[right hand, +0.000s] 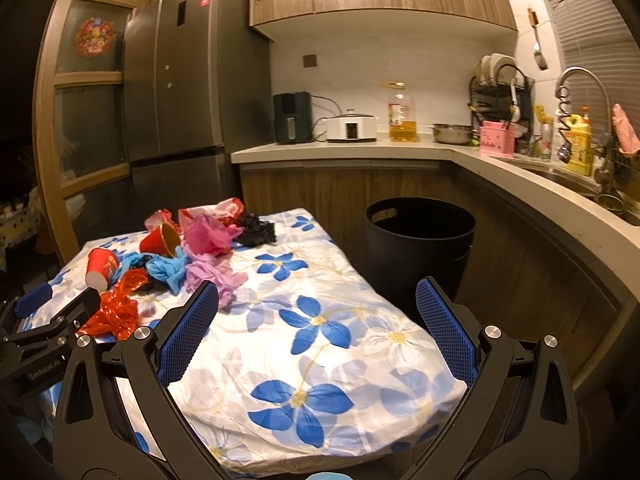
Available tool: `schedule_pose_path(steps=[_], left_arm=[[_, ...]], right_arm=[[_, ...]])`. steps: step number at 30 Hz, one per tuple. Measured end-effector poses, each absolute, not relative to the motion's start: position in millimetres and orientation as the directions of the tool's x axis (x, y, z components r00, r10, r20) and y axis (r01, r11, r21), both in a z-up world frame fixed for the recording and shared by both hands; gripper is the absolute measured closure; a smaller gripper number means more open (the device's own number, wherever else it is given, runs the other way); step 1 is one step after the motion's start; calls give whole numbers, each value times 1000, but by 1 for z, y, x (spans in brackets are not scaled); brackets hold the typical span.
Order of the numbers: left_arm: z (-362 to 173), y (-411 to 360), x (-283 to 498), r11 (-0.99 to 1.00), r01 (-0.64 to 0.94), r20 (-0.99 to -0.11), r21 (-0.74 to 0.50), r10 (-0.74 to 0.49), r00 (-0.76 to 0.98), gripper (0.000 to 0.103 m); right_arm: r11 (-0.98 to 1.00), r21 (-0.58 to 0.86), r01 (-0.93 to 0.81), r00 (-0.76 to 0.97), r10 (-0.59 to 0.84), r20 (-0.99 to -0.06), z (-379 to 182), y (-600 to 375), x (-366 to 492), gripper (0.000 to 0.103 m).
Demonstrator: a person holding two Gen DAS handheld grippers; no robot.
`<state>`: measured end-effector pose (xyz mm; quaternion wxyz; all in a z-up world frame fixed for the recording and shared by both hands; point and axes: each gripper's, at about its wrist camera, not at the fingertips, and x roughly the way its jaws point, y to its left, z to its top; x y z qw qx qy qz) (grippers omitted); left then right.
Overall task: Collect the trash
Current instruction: 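Grasp the orange plastic bag with the left tool while the right tool grasps the purple bag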
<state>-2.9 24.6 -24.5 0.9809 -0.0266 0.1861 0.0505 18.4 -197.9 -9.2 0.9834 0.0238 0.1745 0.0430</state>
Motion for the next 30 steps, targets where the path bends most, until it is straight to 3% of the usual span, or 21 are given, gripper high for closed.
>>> schedule_pose_path(steps=[7,18,23,30], left_arm=[[-45,66,10,970,-233,-410,-64,187,893,6],[-74,74,70,957,-287,-474,-33,238,848,6],[-94,73,86,959,-283,-553,-35,217,805,22],[-102,77,92,962,-265,-595,-68,174,785,40]], right_arm=[[984,88,-158,911,179,-372,-30,-180,49,5],[949,112,-296,874,316,-369,-49,-150,103,5],[931,134,-340,831,365,-420,-63,-136,133,13],[910,132,-393,789,407,-461,-78,-110,160,29]])
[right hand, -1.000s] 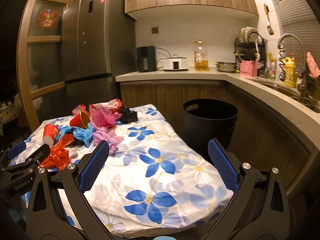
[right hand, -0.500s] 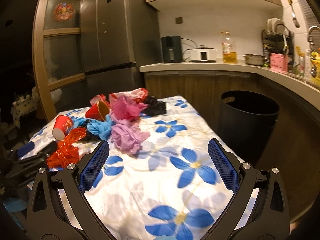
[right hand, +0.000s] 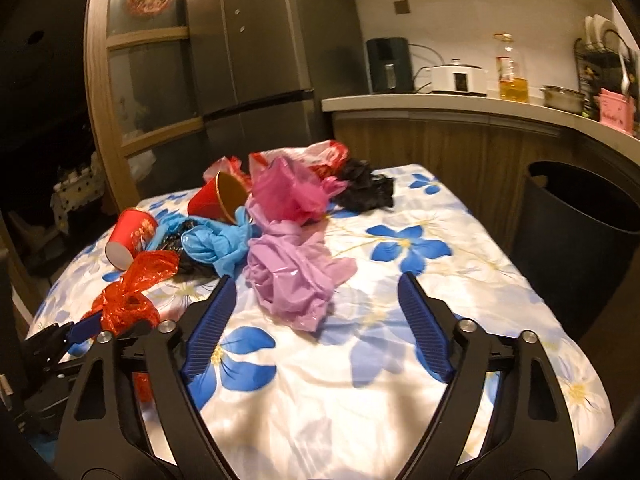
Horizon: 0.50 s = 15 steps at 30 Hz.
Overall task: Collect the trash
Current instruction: 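Grasp the orange plastic bag with the left tool while the right tool grasps the purple bag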
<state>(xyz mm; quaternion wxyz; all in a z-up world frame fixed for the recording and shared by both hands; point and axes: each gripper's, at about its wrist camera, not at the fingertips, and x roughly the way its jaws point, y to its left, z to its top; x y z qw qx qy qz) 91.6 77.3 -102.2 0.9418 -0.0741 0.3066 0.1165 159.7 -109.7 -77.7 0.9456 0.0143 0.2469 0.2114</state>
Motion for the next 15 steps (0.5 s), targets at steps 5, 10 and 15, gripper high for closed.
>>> schedule_pose_path(steps=[5,10,15], left_arm=[[-100,72,90,968,-242,-588,-61,161,793,52],[-95,75,86,965,-251,-579,-80,160,800,62],[-88,80,85,958,-270,-572,-93,171,802,64]], right_arm=[[909,103,-404,769,398,-500,-88,-93,181,47],[899,98,-427,733,408,-544,-100,-81,198,58],[884,102,-456,688,423,-590,-109,-71,208,79]])
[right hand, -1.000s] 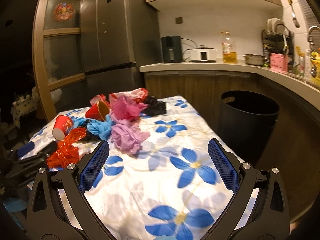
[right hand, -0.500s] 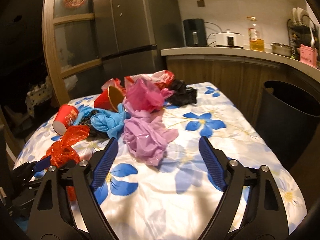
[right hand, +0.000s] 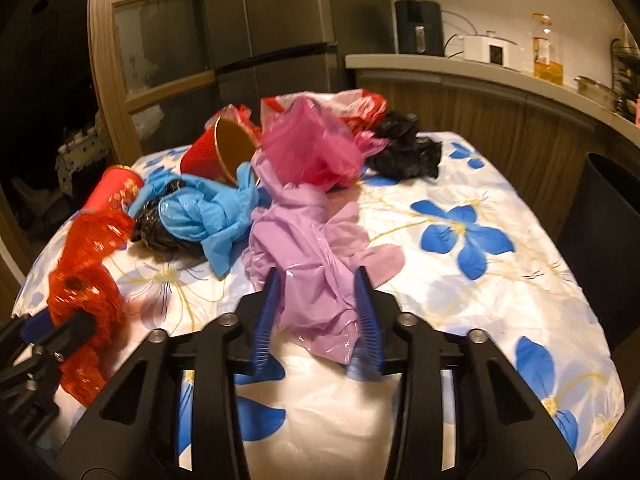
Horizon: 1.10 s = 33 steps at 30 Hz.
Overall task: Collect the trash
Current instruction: 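Grasp the orange plastic bag with the left tool while the right tool grasps the purple bag, then carry the orange and purple bags in both tools over the black bin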
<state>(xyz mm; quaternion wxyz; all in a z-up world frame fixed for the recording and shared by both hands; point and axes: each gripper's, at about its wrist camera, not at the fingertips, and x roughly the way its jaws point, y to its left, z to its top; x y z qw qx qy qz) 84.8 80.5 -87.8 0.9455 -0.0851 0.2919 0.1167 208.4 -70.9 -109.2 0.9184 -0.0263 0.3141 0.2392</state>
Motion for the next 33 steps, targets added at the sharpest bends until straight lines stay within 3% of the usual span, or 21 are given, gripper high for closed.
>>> schedule_pose_path(steps=[3,6,18,33], left_arm=[[-83,82,83,955,-281,-562,-99,180,808,64],[-76,81,81,954,-282,-546,-99,185,817,64],[-38,46,85,977,-198,-455,-74,144,879,64],[25,-60,125,998,48,-317,-42,-58,947,64]], right_arm=[[880,108,-462,673,427,-604,-112,-71,209,96],[878,113,-465,683,437,-585,-107,-78,201,100],[909,142,-391,812,413,-412,-41,-148,160,101],[963,185,-197,946,236,-222,18,-257,142,101]])
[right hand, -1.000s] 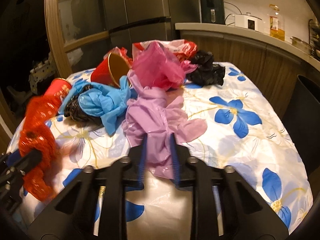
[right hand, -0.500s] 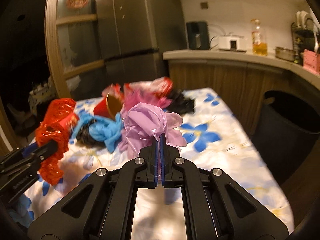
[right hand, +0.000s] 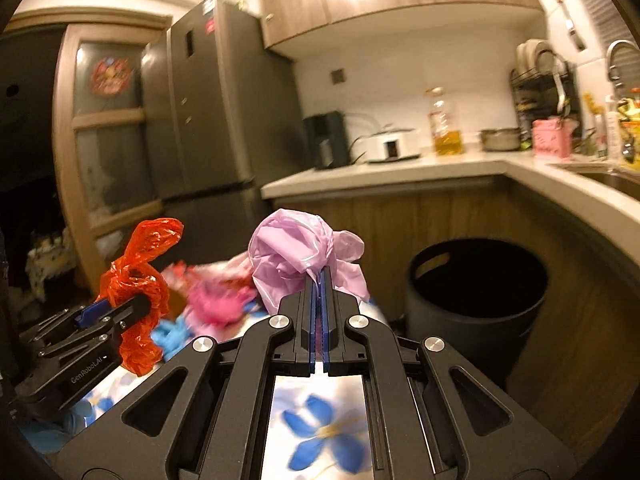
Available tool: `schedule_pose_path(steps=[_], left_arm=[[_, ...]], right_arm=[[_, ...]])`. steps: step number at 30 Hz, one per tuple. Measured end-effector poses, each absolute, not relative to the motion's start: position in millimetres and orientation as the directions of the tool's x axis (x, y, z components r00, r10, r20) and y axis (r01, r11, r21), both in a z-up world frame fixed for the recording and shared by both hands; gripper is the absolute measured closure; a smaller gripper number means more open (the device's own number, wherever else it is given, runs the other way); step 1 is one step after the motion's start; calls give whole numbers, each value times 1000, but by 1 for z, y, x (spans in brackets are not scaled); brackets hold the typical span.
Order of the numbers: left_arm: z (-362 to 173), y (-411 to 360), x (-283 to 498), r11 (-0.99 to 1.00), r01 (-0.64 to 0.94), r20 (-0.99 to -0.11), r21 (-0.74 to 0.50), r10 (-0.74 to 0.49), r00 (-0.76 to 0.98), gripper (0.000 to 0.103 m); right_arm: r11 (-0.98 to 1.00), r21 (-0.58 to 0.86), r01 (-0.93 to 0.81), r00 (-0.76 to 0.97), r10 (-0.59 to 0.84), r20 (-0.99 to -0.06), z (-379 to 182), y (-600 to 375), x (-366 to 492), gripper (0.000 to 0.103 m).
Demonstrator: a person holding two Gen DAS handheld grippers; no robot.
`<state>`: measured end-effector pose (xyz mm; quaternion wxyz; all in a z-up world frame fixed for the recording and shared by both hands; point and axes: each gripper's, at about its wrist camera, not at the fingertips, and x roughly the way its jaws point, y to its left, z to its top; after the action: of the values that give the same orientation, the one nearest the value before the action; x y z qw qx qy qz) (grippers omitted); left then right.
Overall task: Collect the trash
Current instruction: 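Carry the orange and purple bags in both tools over the black bin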
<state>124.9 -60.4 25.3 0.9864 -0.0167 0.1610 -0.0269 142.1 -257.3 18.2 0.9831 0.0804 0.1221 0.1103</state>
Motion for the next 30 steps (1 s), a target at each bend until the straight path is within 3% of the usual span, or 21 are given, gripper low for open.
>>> schedule_pose_path(steps=[15,30], left_arm=[[72,-175,181,968,246,-205,-57,-253,946,65],[41,-235,235,924,378,-265,-51,-378,887,64]], right_arm=[[987,162,7,995,9,-102,38,-339,163,101],[979,190,72,988,-44,-148,18,-384,202,101]])
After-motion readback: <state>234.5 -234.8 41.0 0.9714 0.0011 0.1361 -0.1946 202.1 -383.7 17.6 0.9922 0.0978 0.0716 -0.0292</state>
